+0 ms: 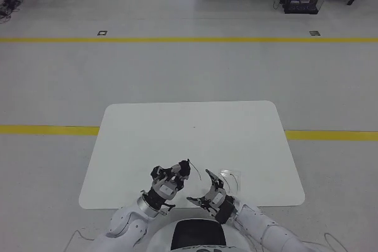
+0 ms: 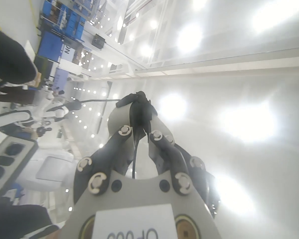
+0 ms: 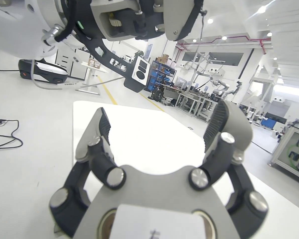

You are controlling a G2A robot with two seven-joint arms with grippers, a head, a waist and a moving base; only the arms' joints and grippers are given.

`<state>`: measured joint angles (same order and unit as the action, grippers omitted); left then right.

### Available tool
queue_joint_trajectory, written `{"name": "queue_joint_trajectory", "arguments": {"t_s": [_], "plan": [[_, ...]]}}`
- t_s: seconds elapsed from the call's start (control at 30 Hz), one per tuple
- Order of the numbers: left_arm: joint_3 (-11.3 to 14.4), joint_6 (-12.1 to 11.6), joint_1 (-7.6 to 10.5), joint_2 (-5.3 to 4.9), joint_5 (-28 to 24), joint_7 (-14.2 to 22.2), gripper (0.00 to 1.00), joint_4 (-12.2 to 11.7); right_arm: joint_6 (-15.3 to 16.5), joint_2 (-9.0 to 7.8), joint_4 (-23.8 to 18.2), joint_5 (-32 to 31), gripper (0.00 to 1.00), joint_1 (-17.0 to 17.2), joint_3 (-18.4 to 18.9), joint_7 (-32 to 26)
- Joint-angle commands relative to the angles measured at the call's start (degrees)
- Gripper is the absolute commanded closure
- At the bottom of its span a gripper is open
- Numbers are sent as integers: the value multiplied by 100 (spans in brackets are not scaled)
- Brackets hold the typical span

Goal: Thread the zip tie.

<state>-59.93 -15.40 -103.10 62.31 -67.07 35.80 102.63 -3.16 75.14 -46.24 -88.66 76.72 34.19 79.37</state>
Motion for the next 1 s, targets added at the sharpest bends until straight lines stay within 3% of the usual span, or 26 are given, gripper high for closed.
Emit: {"name": "queue_joint_trajectory", "arguments": {"t_s": [0.0,0.1,0.27,0.53,0.6,0.97], "plan": [[-67,43,-11,-3,-195,78,100,10,11,-81,-104,-14,0,74,134,27],[-144,-58,-34,-4,-187,114,100,20,164,-243,-406,-32,0,249,383,27],[-198,-95,-50,-4,-82,99,100,13,782,-563,-1108,-127,0,615,836,27],[-323,-310,-62,11,-108,194,100,151,1776,-1085,-2561,-53,0,1355,1769,27],[-369,-314,-94,7,-115,245,100,192,2063,-1127,-2831,41,0,1451,1854,27],[-377,-310,-100,6,-117,254,100,193,2063,-1127,-2831,41,0,1451,1854,27]]}}
